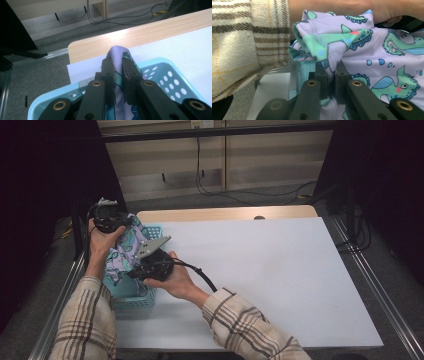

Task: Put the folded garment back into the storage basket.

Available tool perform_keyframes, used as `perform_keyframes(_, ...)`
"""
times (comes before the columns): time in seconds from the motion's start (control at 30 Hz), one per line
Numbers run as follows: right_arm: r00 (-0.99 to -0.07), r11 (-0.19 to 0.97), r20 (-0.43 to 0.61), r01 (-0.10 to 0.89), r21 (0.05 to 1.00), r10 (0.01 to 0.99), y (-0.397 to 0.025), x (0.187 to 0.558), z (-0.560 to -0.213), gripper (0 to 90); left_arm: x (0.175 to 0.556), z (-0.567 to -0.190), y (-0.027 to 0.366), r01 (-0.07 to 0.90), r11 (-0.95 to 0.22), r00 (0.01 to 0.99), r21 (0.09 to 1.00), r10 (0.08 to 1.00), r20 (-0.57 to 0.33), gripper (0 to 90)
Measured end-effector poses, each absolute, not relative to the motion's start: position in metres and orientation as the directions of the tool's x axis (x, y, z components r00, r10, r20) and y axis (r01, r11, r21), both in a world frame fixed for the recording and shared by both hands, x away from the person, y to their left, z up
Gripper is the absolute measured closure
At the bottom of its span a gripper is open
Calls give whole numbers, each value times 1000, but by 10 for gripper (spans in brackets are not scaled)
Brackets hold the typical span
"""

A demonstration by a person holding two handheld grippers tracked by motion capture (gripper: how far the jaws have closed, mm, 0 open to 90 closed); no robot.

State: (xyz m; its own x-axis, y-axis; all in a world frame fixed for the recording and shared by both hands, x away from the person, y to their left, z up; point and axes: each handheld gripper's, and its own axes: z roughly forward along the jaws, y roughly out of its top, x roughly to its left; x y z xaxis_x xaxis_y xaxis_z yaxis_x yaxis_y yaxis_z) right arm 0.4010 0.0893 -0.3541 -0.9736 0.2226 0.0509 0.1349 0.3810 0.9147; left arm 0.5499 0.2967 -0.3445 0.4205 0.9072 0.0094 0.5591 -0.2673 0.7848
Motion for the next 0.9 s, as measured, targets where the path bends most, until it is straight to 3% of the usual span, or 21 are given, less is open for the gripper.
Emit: perform_keyframes(0.9,-974,421,68,156,893,215,108,402,-374,856,552,-359,302,580,-316,434,751,900,43,814)
